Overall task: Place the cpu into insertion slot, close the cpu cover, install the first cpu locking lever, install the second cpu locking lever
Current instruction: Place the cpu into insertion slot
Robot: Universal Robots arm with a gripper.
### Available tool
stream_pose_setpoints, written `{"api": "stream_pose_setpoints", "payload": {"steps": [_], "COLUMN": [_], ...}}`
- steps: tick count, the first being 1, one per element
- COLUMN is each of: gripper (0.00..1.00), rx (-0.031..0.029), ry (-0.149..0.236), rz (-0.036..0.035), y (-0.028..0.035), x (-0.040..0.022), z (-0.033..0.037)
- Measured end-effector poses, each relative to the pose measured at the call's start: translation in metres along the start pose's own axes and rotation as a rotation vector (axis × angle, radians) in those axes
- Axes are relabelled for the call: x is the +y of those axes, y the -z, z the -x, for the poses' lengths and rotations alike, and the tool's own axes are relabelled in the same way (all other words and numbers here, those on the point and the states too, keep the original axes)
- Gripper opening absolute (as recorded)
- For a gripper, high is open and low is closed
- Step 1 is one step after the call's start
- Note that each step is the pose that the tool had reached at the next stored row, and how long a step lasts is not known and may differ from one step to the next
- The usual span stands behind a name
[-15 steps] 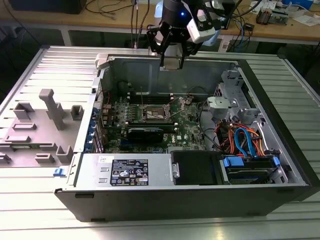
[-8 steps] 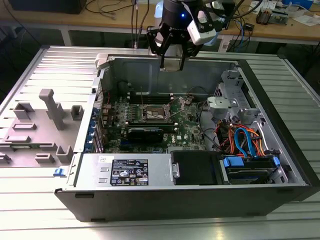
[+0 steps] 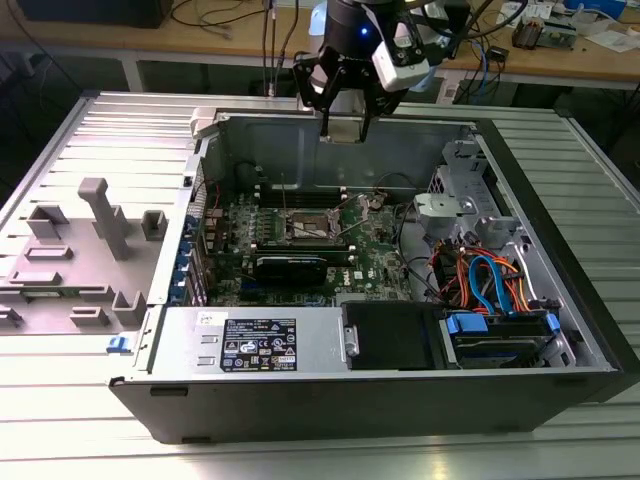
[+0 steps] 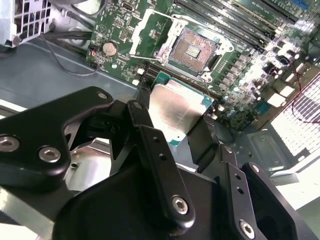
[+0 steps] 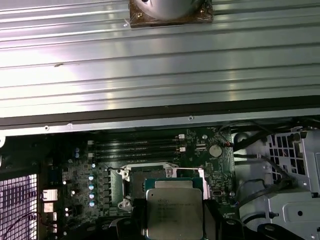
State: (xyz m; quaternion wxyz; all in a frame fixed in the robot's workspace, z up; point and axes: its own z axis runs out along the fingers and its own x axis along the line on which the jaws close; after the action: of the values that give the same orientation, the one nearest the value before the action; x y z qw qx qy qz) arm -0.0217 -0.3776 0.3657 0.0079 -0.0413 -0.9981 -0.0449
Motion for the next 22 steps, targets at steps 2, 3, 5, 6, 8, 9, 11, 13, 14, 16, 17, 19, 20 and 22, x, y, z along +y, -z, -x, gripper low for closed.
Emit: {"api": "stream_pose_setpoints", "payload": {"steps": [2, 3, 5, 6, 8, 9, 11, 13, 14, 16, 17, 19, 20, 22], "gripper": [0.54, 0.54, 0.54, 0.54, 0.54, 0.54, 0.54, 0.54, 0.54, 0.54, 0.54, 0.54, 0.54, 0.54], "rx": [-0.0007, -0.0007, -0.0008, -0.0008, -0.0008, -0.0008, -0.0008, -0.0008, -0.0008, -0.0008, -0.0008, -0.0008, -0.0008, -0.0008], "ry": [-0.009, -0.009, -0.009, -0.009, -0.009, -0.009, -0.009, -0.009, -0.009, -0.010, -0.010, -0.010, -0.010, -0.010], "rz": [0.0003, 0.0002, 0.0002, 0.0002, 0.0001, 0.0002, 0.0002, 0.0002, 0.0002, 0.0002, 0.0002, 0.0002, 0.0002, 0.0002], "y": [0.0000, 0.0001, 0.0002, 0.0002, 0.0004, 0.0004, 0.0005, 0.0007, 0.0007, 0.0008, 0.0008, 0.0009, 0.0009, 0.0010], "x": [-0.0004, -0.0009, -0.0019, -0.0024, -0.0038, -0.0044, -0.0059, -0.0076, -0.0079, -0.0088, -0.0091, -0.0099, -0.0102, -0.0108], "z": [-0.0001, 0.0000, 0.0001, 0.0002, 0.0003, 0.0003, 0.0005, 0.0006, 0.0006, 0.0007, 0.0007, 0.0008, 0.0008, 0.0009]}}
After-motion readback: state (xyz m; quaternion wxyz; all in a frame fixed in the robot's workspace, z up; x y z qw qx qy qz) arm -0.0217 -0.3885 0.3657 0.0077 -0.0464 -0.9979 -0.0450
